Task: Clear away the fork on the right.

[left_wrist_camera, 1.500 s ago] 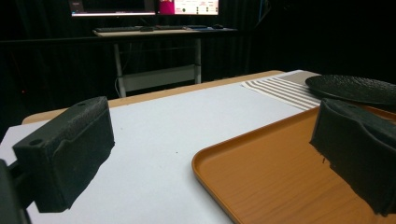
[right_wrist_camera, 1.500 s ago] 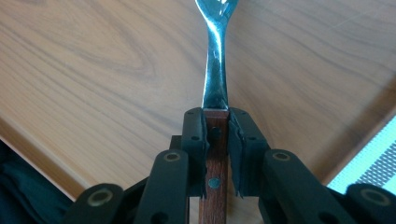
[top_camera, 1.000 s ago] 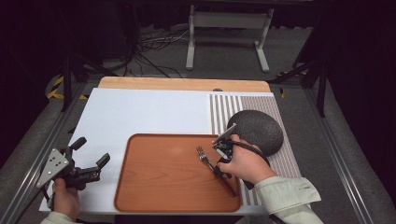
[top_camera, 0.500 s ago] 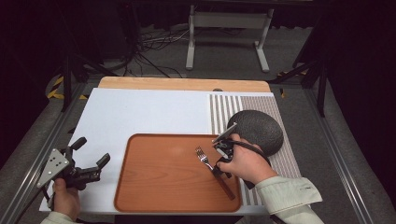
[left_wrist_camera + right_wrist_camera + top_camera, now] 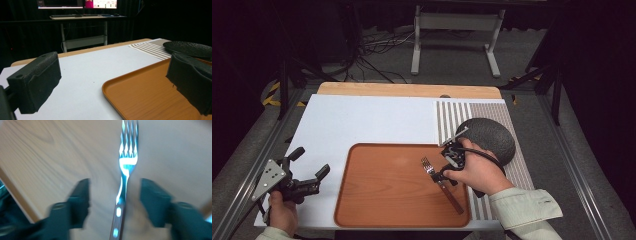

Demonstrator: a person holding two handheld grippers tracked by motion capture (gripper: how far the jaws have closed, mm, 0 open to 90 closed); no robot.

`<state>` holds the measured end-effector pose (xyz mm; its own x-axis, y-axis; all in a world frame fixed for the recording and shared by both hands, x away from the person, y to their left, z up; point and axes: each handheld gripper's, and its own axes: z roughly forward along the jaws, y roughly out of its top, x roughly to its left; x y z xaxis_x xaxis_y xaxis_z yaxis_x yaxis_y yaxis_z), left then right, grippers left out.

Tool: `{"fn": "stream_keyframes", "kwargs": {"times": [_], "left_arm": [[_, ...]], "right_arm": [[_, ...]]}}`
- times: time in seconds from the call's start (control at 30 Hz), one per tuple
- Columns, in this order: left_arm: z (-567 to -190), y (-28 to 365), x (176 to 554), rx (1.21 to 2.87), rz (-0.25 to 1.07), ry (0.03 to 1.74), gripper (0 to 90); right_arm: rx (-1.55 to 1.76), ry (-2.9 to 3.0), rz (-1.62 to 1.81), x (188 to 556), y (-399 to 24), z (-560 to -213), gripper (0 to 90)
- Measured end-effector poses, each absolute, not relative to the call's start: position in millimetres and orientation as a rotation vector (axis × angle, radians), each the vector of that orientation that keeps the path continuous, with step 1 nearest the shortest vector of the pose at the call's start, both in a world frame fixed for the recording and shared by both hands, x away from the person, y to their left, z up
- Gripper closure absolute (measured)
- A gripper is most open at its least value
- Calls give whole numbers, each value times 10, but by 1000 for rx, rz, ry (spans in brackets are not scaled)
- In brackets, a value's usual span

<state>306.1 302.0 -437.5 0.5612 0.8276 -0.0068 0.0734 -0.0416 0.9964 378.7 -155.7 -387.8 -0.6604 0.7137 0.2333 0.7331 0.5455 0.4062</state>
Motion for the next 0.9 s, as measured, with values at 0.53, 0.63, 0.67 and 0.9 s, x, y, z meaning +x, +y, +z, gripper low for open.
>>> {"fn": "stream_keyframes", "kwargs": {"times": [0.53,0.63,0.67,0.9], "left_arm": [[-4375,3025,3059,1508,729,806,2],[-4376,3027,3059,1507,731,806,2],[-4375,3026,3059,1508,730,806,2],[-4373,3023,3059,1509,730,802,2]], "right_arm": [[-683,-2993,-1176,3915,-1452,-3951,272],[-560,-3040,-1120,3952,-1426,-3999,382],[-535,-3040,-1113,3958,-1418,-4013,403],[-391,-3052,-1101,4002,-1313,-4205,670]]}}
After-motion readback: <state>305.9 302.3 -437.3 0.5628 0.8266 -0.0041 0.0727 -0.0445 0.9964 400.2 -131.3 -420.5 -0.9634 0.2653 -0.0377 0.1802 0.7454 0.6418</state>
